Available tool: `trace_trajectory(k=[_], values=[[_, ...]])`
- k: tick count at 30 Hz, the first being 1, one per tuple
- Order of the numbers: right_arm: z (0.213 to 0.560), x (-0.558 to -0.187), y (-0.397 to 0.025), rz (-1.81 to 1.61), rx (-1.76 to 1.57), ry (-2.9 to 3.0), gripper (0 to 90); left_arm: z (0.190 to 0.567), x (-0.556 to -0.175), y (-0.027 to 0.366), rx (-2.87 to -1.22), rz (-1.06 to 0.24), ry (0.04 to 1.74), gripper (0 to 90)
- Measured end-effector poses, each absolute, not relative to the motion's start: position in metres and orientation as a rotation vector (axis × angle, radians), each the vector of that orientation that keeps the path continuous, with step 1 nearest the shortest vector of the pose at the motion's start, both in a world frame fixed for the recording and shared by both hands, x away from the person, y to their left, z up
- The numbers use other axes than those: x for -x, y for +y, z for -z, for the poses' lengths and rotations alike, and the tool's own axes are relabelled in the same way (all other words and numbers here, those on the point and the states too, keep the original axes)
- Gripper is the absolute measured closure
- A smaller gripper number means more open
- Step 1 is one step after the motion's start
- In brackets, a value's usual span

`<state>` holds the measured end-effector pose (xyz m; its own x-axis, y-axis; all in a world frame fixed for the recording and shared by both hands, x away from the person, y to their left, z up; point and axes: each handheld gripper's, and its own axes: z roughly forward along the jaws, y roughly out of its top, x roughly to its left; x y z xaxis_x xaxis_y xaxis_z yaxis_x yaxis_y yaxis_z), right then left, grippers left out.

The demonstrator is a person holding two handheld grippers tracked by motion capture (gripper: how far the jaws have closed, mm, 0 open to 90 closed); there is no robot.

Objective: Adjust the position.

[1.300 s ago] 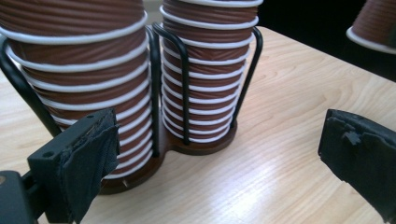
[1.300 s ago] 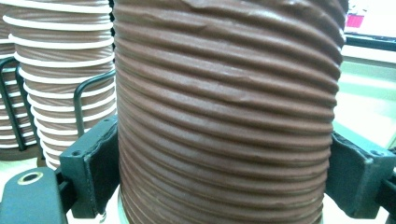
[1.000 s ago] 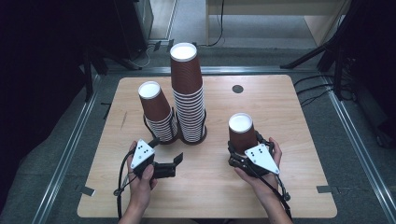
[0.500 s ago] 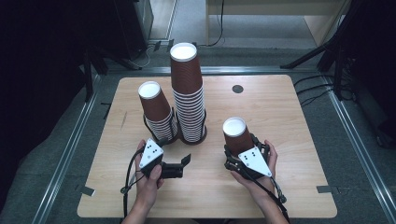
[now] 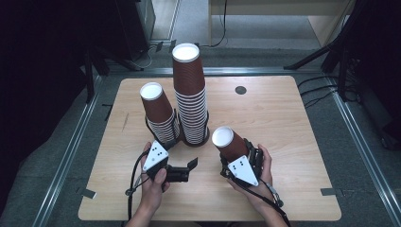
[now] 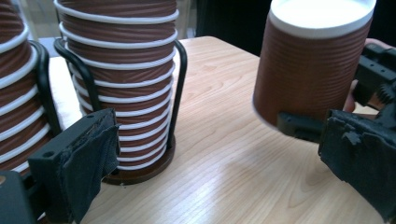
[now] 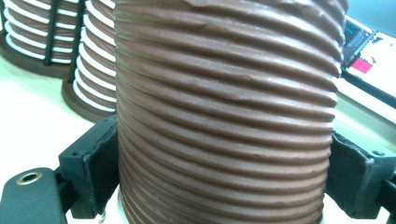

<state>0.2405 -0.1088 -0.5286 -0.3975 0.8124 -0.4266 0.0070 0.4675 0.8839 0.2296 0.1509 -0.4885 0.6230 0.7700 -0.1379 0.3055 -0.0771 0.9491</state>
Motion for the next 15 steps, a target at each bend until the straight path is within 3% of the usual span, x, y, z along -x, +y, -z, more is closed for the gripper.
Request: trace_trajectory(k=[15], values=[[0.539,-0.234,-0.095,-0.967,-0.522,1.765,10.9,0.482,-0.224,0.14,-1.664,-0.432,0.8,0.0]])
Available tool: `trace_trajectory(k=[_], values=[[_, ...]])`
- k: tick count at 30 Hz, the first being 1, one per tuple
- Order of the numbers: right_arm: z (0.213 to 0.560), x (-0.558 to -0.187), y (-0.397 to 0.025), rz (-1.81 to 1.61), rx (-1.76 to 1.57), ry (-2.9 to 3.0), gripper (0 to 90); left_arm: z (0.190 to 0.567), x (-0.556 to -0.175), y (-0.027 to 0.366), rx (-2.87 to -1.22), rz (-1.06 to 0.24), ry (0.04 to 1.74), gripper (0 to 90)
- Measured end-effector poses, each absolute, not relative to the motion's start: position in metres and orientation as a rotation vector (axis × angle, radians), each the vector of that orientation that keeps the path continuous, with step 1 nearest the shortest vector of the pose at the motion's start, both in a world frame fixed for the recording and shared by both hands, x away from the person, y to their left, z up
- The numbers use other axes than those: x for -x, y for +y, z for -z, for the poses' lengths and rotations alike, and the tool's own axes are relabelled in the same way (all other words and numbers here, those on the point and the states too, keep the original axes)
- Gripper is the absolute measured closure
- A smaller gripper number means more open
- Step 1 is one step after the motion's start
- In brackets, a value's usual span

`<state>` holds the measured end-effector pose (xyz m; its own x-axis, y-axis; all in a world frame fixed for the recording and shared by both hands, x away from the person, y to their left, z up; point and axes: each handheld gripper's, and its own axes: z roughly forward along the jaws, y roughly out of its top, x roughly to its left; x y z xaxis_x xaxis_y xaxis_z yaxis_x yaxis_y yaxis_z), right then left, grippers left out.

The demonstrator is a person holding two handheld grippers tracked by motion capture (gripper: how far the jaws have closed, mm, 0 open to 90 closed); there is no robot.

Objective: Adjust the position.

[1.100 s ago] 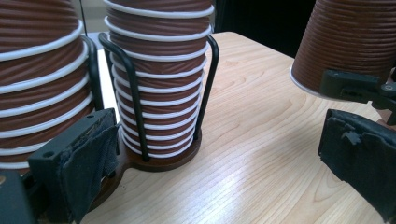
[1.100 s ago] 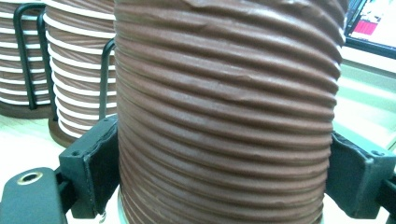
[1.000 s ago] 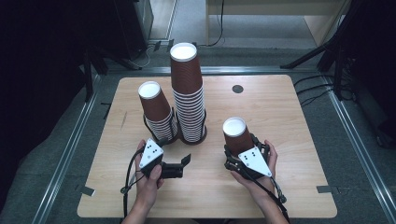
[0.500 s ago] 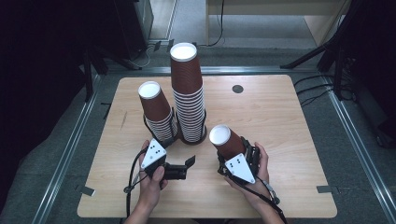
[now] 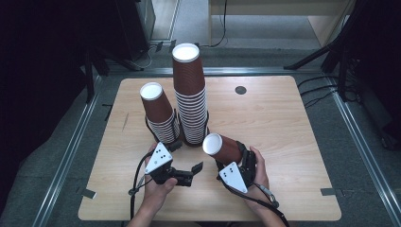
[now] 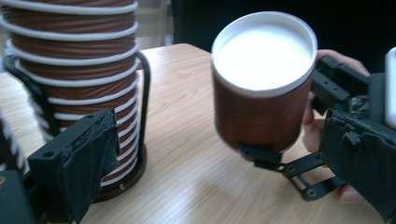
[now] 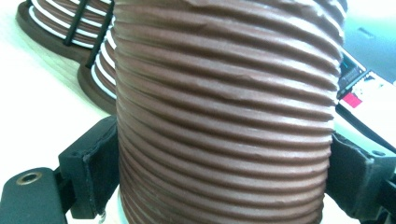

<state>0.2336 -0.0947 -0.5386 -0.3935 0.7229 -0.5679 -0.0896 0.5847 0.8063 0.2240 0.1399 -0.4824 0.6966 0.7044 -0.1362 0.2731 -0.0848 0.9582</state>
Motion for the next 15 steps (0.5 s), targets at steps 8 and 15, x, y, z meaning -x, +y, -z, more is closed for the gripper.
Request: trace_trajectory(k=[8,15], values=[[0.541,-0.23,-0.09,-0.957,-0.423,1.774,10.8,0.482,-0.224,0.135,-1.673,-0.382,0.787,0.0],[0.542,-0.225,-0.083,-0.972,-0.337,1.786,10.6,0.482,-0.224,0.132,-1.683,-0.36,0.77,0.0]])
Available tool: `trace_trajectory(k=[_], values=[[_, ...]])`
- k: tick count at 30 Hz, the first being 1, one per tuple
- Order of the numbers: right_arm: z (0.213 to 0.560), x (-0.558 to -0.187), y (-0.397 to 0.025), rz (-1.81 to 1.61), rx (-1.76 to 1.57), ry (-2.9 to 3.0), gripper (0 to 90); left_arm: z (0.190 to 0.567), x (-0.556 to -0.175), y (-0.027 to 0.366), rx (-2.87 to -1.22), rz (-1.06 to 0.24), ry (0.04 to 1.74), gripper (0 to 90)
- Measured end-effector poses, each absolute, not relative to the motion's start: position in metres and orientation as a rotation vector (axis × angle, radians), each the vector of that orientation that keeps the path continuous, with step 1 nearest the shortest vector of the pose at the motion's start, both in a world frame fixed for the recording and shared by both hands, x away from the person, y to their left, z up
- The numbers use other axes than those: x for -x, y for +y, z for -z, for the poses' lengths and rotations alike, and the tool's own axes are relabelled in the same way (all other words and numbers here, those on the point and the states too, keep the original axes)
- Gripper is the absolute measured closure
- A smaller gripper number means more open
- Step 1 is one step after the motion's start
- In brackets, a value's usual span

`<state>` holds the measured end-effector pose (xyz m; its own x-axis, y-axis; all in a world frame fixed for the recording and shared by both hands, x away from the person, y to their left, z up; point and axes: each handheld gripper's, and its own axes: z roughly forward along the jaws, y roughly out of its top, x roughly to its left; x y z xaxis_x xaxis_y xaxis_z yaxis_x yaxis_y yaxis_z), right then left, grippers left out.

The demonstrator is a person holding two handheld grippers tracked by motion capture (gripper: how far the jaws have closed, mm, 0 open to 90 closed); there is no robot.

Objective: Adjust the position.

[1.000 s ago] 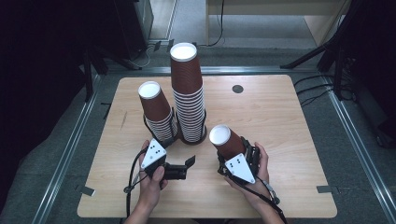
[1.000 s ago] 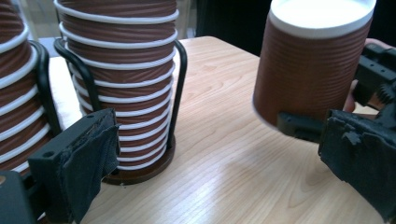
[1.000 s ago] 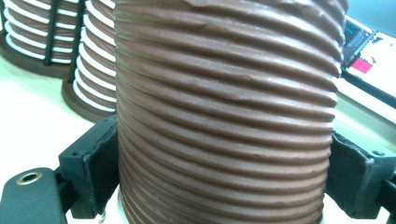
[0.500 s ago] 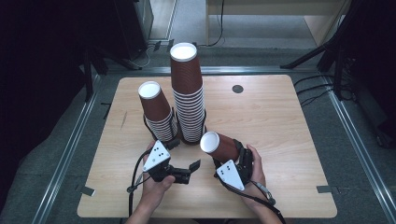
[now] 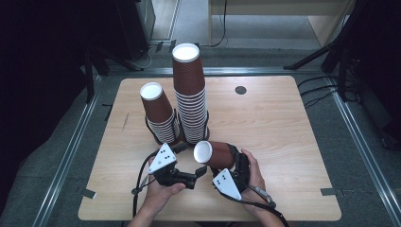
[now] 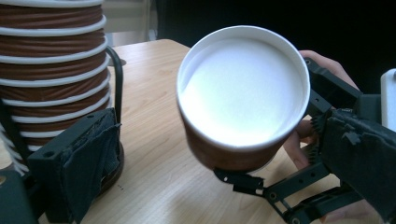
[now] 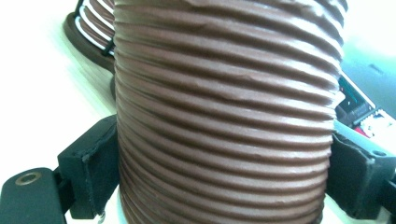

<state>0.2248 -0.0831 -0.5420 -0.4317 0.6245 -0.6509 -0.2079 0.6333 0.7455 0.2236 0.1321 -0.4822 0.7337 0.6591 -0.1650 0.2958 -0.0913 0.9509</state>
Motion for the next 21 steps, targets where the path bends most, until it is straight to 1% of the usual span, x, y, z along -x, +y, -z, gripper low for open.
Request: trace_trajectory(k=[11,13,20,21], values=[[0.545,-0.219,-0.074,-0.972,-0.248,1.808,10.4,0.482,-0.224,0.127,-1.711,-0.337,0.76,0.0],[0.544,-0.218,-0.073,-0.975,-0.239,1.812,10.3,0.482,-0.224,0.126,-1.711,-0.33,0.761,3.1],[0.544,-0.217,-0.071,-0.969,-0.218,1.812,10.1,0.482,-0.224,0.125,-1.712,-0.31,0.763,7.5],[0.545,-0.217,-0.071,-0.97,-0.21,1.81,10.1,0.482,-0.224,0.125,-1.711,-0.313,0.765,10.7]])
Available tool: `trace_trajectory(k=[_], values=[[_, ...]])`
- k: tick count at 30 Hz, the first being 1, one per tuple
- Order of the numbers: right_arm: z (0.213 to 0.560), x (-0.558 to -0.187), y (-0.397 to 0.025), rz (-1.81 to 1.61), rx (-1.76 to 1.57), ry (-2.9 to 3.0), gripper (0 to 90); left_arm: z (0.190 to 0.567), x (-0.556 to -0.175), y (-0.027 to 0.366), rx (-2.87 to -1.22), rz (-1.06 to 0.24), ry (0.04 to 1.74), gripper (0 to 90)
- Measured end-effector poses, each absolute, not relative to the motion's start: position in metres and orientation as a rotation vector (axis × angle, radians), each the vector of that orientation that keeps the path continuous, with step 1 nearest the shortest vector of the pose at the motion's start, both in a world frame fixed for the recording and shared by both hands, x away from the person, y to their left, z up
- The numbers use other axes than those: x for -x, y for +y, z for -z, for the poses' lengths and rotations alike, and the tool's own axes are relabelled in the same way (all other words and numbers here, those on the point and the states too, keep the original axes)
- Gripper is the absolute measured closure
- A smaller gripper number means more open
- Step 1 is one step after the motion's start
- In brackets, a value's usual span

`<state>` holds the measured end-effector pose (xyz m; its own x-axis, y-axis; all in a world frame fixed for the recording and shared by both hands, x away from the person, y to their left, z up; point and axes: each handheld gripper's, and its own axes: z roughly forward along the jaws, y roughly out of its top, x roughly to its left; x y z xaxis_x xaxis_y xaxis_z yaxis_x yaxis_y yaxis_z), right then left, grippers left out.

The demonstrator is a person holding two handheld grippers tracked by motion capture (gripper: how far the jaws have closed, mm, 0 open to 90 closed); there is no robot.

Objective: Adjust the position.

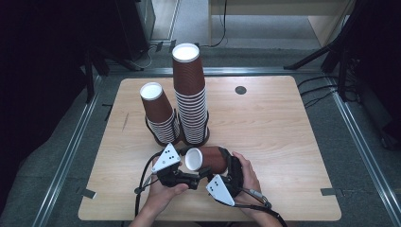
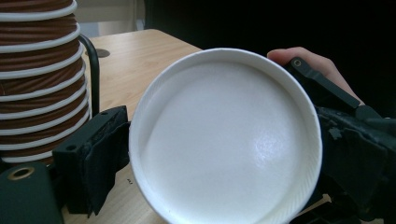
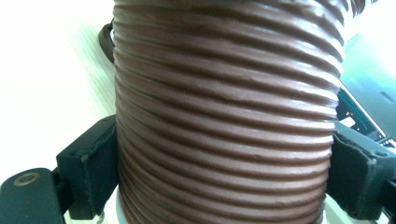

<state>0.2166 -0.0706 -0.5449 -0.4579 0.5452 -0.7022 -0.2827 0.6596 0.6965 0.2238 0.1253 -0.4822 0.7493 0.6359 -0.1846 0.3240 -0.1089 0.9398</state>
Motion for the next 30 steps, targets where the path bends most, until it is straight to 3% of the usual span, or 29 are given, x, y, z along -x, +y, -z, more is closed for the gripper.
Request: trace_trajectory(k=[9,30], values=[[0.545,-0.216,-0.071,-0.958,-0.203,1.807,9.7,0.483,-0.222,0.12,-1.748,-0.334,0.757,19.1],[0.543,-0.223,-0.08,-1.031,-0.304,1.826,0.0,0.478,-0.224,0.135,-1.675,-0.338,0.739,22.4]])
